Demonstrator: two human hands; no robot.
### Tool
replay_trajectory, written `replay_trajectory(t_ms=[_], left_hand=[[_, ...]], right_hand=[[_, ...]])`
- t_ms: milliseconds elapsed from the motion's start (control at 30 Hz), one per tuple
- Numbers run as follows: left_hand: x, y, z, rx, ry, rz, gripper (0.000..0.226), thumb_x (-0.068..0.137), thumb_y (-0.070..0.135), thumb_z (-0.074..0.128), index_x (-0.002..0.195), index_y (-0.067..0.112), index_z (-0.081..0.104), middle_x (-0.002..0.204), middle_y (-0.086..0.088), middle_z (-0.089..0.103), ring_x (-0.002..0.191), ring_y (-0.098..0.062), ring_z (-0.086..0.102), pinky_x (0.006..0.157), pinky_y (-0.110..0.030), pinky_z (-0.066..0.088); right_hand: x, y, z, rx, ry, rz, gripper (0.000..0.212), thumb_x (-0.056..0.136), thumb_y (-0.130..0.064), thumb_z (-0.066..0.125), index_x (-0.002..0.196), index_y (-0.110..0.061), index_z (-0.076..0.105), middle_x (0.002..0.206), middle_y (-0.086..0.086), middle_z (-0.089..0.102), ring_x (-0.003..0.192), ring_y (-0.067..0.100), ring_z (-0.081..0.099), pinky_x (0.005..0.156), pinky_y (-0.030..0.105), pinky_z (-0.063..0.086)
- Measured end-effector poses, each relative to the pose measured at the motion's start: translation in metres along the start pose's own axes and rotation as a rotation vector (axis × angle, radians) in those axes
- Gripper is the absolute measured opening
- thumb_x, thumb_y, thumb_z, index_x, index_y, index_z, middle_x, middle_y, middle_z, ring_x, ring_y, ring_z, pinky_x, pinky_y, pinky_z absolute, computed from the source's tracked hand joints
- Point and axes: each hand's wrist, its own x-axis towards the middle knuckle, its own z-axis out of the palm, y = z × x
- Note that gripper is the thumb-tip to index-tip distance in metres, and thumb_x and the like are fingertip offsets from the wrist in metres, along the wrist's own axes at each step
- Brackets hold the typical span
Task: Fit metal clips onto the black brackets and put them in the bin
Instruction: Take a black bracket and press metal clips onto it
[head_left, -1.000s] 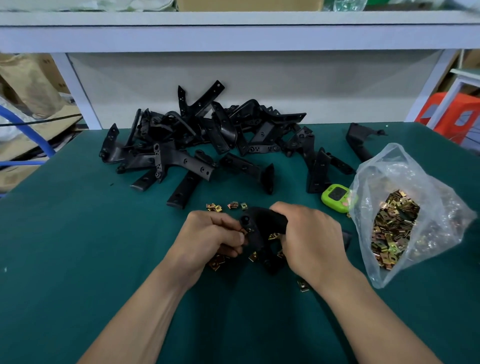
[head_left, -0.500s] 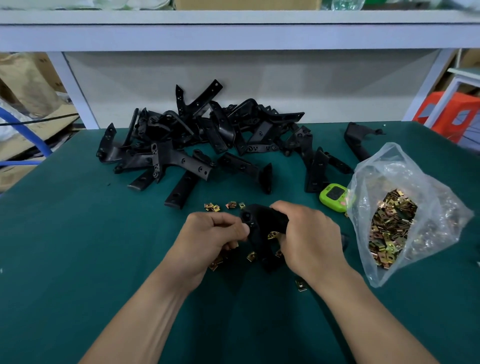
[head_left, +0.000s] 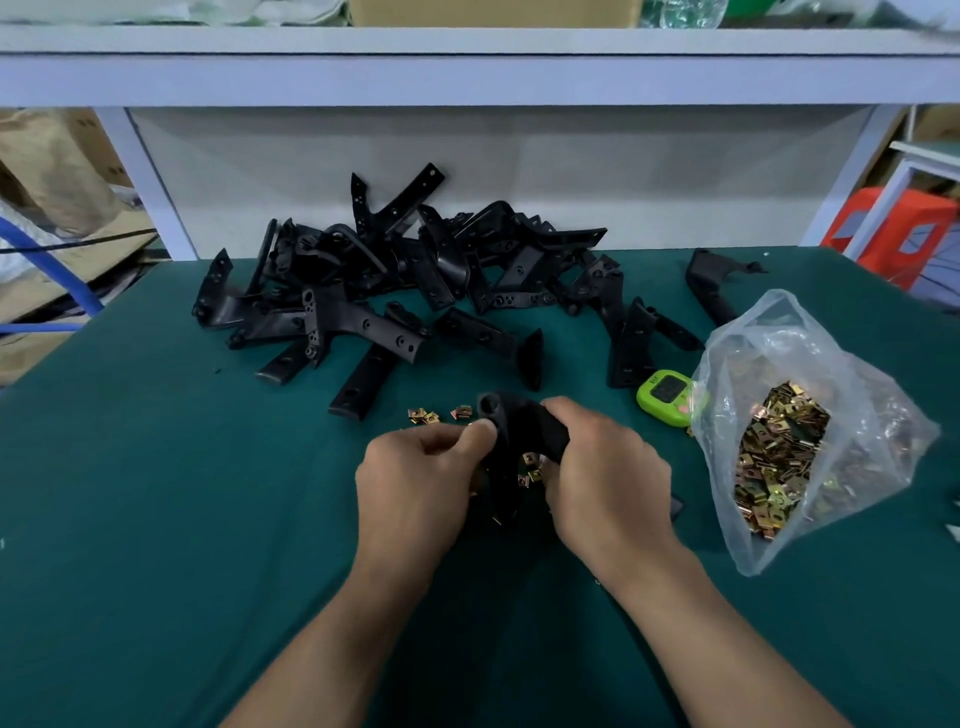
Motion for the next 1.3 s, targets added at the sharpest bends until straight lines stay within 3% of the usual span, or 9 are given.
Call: replay_trajectory(t_ms=[133,233,333,667,800,967,1033,1133,1300], left_hand=[[-0.015,0.006,0.010,0.134,0.126,0.155,0.020,0.078,0.052,0.074,0.068,0.036,0.075,0.060,0.024,0.068,0.061,0.004,0.065,0.061,-0.028,0.052],[-0.016,0.006,0.011,0.246,0.171,0.202,0.023,0.078,0.053,0.074,0.064,0.034,0.072,0.060,0.024,0.067,0.060,0.000,0.064,0.065,-0.030,0.056],[-0.016,0.004,0.011,0.321,0.191,0.239,0.029,0.079,0.048,0.069,0.060,0.027,0.066,0.056,0.018,0.064,0.056,-0.008,0.060,0.062,-0.033,0.053],[-0.016,0.000,0.015,0.397,0.120,0.282,0.036,0.086,0.057,0.062,0.068,0.026,0.067,0.055,0.012,0.063,0.057,-0.006,0.059,0.061,-0.031,0.050],[-0.012,0.002,0.015,0.399,0.134,0.299,0.044,0.087,0.051,0.066,0.056,0.022,0.055,0.049,0.007,0.056,0.053,-0.012,0.054,0.056,-0.032,0.043],[-0.006,-0.001,0.010,0.310,0.048,0.390,0.043,0.096,0.045,0.060,0.061,0.022,0.052,0.055,0.011,0.055,0.055,-0.011,0.052,0.051,-0.017,0.036],[-0.003,-0.004,0.006,0.288,-0.048,0.406,0.030,0.103,0.039,0.051,0.075,0.033,0.062,0.064,0.019,0.060,0.064,-0.002,0.056,0.059,-0.011,0.038],[0.002,-0.011,0.005,0.491,-0.169,0.439,0.028,0.097,0.028,0.061,0.122,0.036,0.070,0.112,0.018,0.070,0.108,-0.002,0.057,0.085,-0.016,0.037],[0.002,-0.012,0.015,0.683,-0.203,0.537,0.015,0.089,0.032,0.073,0.102,0.027,0.079,0.113,0.014,0.070,0.111,-0.012,0.055,0.095,-0.027,0.039]], right_hand=[[-0.003,-0.005,-0.002,-0.007,0.045,-0.029,0.044,0.089,-0.008,0.061,0.123,-0.035,0.058,0.090,-0.008,0.067,0.070,0.019,0.053,0.061,0.035,0.030],[-0.004,-0.006,-0.003,-0.015,0.037,-0.048,0.045,0.089,-0.004,0.059,0.123,-0.034,0.059,0.093,-0.007,0.067,0.080,0.021,0.063,0.061,0.034,0.029],[-0.005,-0.007,0.001,-0.038,-0.001,-0.065,0.040,0.089,-0.006,0.060,0.116,-0.035,0.056,0.089,-0.009,0.062,0.071,0.016,0.054,0.055,0.033,0.025],[0.000,0.000,0.003,-0.027,0.012,-0.028,0.033,0.084,-0.009,0.062,0.104,-0.034,0.057,0.072,-0.011,0.054,0.058,0.014,0.039,0.049,0.029,0.021],[-0.003,-0.003,0.004,0.016,0.004,-0.027,0.026,0.085,-0.011,0.062,0.097,-0.032,0.052,0.068,-0.010,0.055,0.056,0.015,0.043,0.053,0.034,0.030],[-0.001,-0.001,0.002,0.049,0.031,-0.026,0.025,0.087,-0.015,0.062,0.095,-0.033,0.046,0.068,-0.010,0.054,0.056,0.014,0.044,0.056,0.037,0.034],[0.001,0.002,0.000,0.053,0.048,0.018,0.027,0.088,-0.017,0.062,0.104,-0.033,0.048,0.080,-0.009,0.060,0.068,0.027,0.055,0.060,0.038,0.039],[0.006,0.008,-0.004,0.037,0.096,0.108,0.033,0.090,-0.020,0.065,0.115,-0.030,0.048,0.087,-0.007,0.057,0.071,0.028,0.051,0.064,0.037,0.038],[0.008,0.011,-0.004,0.025,0.020,0.152,0.035,0.091,-0.023,0.066,0.121,-0.031,0.049,0.097,-0.004,0.065,0.078,0.030,0.057,0.066,0.038,0.041]])
